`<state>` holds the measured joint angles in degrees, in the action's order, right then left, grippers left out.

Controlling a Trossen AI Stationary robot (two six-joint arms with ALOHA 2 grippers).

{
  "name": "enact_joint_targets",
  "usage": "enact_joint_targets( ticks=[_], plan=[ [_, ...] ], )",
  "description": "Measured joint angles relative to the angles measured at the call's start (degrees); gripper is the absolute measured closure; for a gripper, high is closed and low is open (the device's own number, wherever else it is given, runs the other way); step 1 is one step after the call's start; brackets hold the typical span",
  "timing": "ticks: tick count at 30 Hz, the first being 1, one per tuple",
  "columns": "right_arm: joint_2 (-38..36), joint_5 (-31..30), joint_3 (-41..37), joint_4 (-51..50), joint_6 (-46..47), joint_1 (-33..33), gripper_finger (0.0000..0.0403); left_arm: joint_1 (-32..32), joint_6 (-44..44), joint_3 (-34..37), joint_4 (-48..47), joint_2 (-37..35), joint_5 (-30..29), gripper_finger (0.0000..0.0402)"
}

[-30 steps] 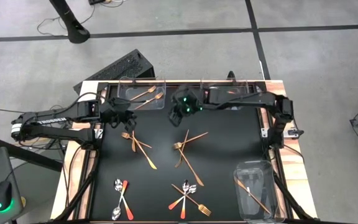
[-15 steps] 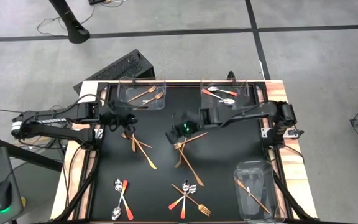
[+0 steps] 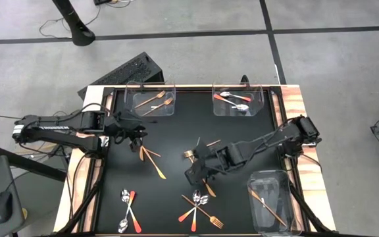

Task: Sort silverware by color (type)
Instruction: Put the gold table knife into the bottom left transparent bin

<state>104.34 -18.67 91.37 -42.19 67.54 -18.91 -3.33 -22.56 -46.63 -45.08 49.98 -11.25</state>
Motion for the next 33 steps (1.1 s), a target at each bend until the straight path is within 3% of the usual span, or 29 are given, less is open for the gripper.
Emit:
enact_joint_targets(
  ticks=[8, 15, 21, 33],
  plan=[
    [2.40, 1.30, 0.17, 0.69, 1.07, 4.16, 0.0313, 3.50, -10.30, -0.02, -0.06, 0.01, -4.77, 0.0284],
    [7.29, 9.67, 0.04, 0.52, -1.40, 7.43, 0.0270, 6.06, -22.21, -0.04, -0.04, 0.41, -5.58, 0.0284],
    [11.74, 14.54, 0.09, -1.74, -1.61, 6.83, 0.0245, 8.83, -26.31, -0.09, -0.16, 1.43, -5.57, 0.0284],
    [18.14, 18.85, 0.00, -6.39, -5.04, 4.81, 0.0244, 13.55, -31.21, -0.07, 0.07, 5.16, -8.73, 0.0284]
  ],
)
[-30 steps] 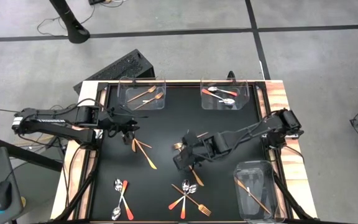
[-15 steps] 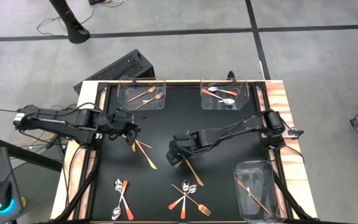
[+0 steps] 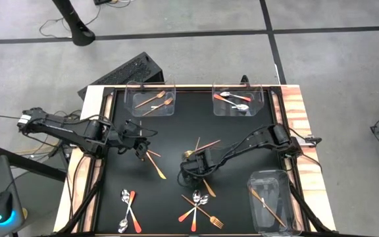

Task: Sort silverware by color (type)
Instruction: Put the gold table knife into the bottom left transparent bin

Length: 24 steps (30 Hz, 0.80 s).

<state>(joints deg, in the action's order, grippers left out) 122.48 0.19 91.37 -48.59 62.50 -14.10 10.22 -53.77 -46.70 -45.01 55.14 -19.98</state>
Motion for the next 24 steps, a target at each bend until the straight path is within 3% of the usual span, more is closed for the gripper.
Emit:
enact_joint_targets(
  ticks=[5, 13, 17, 24],
  plan=[
    [1.36, 0.13, 0.28, -0.53, -1.49, -0.16, 0.0262, -0.20, 0.36, 0.02, -0.10, 1.99, -0.31, 0.0284],
    [0.80, 2.47, 0.15, -1.10, -7.45, 0.24, 0.0348, -0.20, 0.44, 0.04, -0.12, 3.43, -0.27, 0.0284],
    [-2.89, 5.33, -0.15, -2.62, -8.87, 1.07, 0.0385, -0.20, 1.04, 0.04, -0.05, 3.36, -0.52, 0.0284],
    [-14.58, 0.95, -0.01, -9.88, -9.05, 0.54, 0.0380, -0.22, 2.77, 0.04, 0.46, 3.36, -4.63, 0.0284]
  ],
)
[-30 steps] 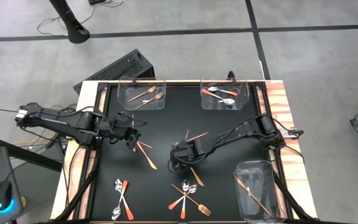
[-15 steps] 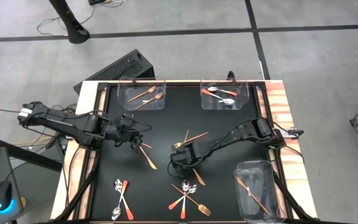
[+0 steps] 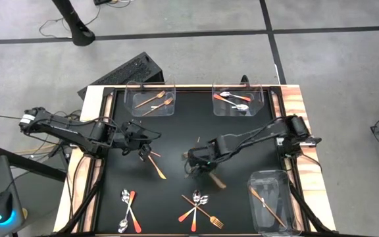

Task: Sort silverware by color (type)
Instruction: Put the gold table knife into the bottom left transparent bin

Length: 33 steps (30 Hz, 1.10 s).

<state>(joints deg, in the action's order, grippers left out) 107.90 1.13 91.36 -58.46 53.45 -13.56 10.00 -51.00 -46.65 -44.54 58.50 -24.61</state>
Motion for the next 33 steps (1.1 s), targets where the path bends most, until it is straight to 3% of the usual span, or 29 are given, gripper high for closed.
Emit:
enact_joint_targets(
  ticks=[6, 12, 25, 33],
  plan=[
    [-8.39, -2.95, 0.03, -20.90, 10.73, -8.46, 0.0380, -0.02, 3.00, 0.00, 5.07, 0.00, -2.43, 0.0284],
    [-13.35, -4.06, -0.01, -30.30, 32.67, -20.37, 0.0380, -0.02, 3.32, 0.00, 8.78, 0.00, -5.00, 0.0284],
    [-13.24, -5.42, -3.30, -30.67, 63.61, -44.42, 0.0379, -0.02, 1.22, 0.00, 9.13, 0.00, -4.16, 0.0284],
    [-12.92, -3.86, -13.10, -21.30, 64.45, -47.58, 0.0378, 0.11, -0.64, 0.00, 9.20, 0.00, -1.24, 0.0284]
  ],
)
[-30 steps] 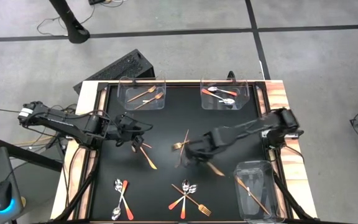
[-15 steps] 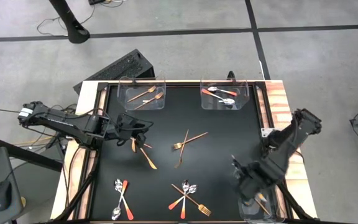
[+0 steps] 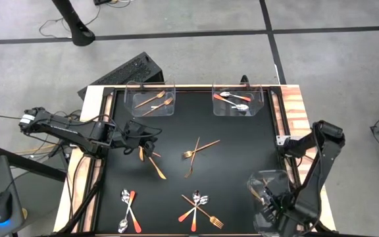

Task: Sort silverware by color (type)
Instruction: Put the gold table knife into the bottom left transparent bin

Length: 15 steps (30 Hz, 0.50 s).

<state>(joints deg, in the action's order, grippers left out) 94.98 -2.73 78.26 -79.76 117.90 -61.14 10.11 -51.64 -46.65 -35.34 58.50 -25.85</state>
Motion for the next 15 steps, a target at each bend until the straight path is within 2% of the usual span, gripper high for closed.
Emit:
enact_joint_targets(
  ticks=[4, 15],
  plan=[
    [0.00, -0.25, -2.00, 2.07, -2.35, 0.55, 0.0361, 1.67, -2.05, 0.00, 0.07, 0.00, 0.08, 0.0284],
    [-0.07, -0.26, -2.17, 0.76, -7.36, 3.07, 0.0257, 8.18, -5.49, 0.00, 0.16, 0.02, -2.96, 0.0284]
  ],
)
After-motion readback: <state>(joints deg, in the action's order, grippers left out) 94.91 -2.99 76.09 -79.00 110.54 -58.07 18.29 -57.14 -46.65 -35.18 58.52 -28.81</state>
